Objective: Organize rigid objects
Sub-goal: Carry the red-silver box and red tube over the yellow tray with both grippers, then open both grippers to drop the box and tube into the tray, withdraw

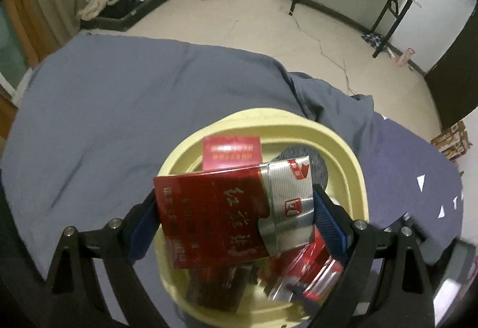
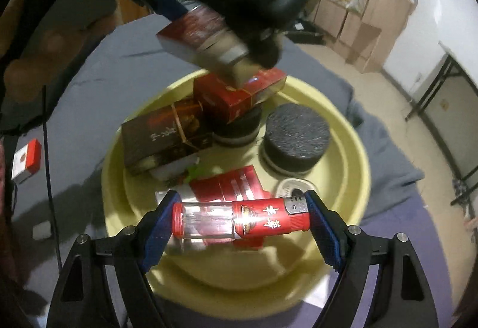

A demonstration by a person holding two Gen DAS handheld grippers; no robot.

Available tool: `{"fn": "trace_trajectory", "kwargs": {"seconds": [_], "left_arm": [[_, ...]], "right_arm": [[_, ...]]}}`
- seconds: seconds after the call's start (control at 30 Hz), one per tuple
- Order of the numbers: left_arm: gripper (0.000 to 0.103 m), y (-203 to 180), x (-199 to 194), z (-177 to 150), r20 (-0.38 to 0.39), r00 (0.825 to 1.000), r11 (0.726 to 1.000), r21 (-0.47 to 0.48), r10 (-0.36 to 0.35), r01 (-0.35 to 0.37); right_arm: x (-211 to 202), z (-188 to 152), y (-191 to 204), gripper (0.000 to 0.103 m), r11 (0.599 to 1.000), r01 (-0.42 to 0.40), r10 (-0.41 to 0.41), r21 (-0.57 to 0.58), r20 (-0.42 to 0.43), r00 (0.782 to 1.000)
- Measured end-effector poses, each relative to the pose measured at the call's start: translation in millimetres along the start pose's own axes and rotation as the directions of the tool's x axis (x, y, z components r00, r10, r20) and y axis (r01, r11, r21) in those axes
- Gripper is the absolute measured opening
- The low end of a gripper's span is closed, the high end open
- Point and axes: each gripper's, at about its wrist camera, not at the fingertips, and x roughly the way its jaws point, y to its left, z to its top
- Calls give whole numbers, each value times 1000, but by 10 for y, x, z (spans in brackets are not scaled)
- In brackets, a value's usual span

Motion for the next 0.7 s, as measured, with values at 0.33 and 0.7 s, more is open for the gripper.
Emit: {"fn": "trace_trajectory", "kwargs": {"seconds": [0.33,0.7], "left_arm": [[95,111,389,18,-53,999,1000,-9,-6,5],[103,211,-699,-445,115,988,994,-36,-101,106]], "right_arm": [[422,59,-122,83,998,-43,42,54,4,999],[-102,23,-383,103,983,-137,120,119,135,984]]}}
